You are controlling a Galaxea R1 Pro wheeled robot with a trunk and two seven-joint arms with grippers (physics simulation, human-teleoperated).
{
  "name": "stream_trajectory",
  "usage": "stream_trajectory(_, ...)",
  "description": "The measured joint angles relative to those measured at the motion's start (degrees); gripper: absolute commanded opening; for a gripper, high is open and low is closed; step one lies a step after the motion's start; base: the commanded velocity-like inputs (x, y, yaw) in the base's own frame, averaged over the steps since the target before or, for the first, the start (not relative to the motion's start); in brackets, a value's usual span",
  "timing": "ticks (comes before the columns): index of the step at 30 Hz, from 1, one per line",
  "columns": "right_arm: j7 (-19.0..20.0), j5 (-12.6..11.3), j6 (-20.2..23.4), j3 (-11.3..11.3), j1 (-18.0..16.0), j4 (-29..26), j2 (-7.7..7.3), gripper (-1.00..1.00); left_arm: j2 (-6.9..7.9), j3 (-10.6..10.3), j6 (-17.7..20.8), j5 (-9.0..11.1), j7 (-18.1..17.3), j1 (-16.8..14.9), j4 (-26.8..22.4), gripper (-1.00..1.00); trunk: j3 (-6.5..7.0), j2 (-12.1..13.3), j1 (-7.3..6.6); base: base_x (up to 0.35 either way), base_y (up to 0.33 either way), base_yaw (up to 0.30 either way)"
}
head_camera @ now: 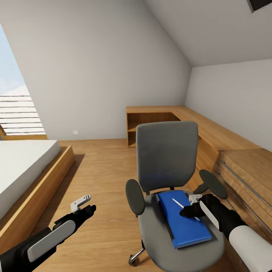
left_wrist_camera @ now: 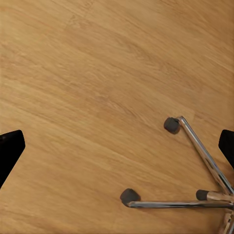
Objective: In the bedroom, organize the workspace by keeping the computer under the desk, ensuring the monitor is on the desk, placing the keyboard on the desk next to the monitor, placing the mouse on the desk next to the keyboard, moving the folder from the swivel chair onto the desk next to the mouse, stacking the notebook on top of the folder with the pen on top of the notebook, and positioning the swivel chair next to the desk.
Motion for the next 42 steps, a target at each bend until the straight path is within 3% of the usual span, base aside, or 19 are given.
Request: stream_trajectory(42,-0.04,0.0,-0.07,0.03,0.0,0.0,0.0,1.0,0.05,0.0,-0.08,-0.12,-0.17,0.0,-0.07,1.0,-0.54,-1.2,0.66,0.0,0.0,0.0)
